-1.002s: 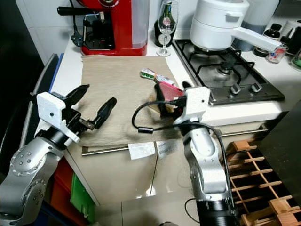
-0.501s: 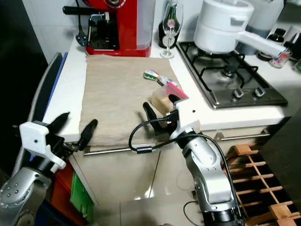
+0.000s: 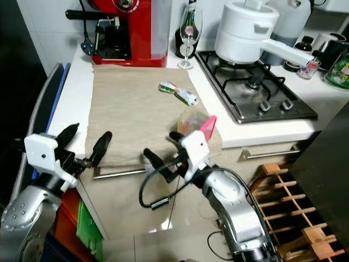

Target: Restocking fridge

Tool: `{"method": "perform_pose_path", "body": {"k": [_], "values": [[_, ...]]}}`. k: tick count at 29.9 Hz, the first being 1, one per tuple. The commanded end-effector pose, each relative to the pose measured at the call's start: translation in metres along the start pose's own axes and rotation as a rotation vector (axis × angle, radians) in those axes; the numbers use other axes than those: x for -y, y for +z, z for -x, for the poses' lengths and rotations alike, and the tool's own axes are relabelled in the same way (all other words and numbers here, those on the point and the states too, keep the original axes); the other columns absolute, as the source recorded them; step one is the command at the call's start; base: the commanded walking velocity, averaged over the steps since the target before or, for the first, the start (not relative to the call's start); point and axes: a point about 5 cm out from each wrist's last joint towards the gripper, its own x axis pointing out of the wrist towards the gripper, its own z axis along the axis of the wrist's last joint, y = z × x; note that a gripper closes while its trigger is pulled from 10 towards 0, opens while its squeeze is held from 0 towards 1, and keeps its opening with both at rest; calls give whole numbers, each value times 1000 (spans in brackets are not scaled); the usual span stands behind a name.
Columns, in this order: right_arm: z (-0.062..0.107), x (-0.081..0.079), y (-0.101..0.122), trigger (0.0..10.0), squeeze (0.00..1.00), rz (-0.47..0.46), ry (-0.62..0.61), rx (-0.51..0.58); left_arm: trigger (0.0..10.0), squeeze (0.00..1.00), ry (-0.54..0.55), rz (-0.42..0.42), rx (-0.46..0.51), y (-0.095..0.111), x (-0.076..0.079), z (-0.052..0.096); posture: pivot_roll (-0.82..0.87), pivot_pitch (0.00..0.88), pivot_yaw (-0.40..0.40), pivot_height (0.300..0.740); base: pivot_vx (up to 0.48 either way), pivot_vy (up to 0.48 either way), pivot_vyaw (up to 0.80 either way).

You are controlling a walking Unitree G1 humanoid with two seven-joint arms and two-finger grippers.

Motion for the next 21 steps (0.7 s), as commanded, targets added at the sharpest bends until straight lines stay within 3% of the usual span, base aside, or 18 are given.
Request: {"method": "perform_pose_path", "body": {"k": [1,13,16,19,21], "values": [[1,4,1,10000,239,20,-8,-1,10000,0,-3,-6,-2,0,2,-2,12,0,-32,740,0,0,0],[14,26,-9,10000,231,96,-128,-36,10000,0,11,12,6,3,5,-8,4,0,-27,740,0,0,0],[15,34,-6,10000,231,139,-184,-17,10000,0,10,13,8,3,6,-10,0,0,-24,740,0,0,0],[14,53,6,10000,235,248,-318,32,10000,0,8,15,11,4,7,-14,-3,0,-20,740,0,0,0],[12,55,12,10000,235,264,-328,59,10000,0,8,14,11,4,7,-15,-3,0,-20,740,0,0,0]]}}
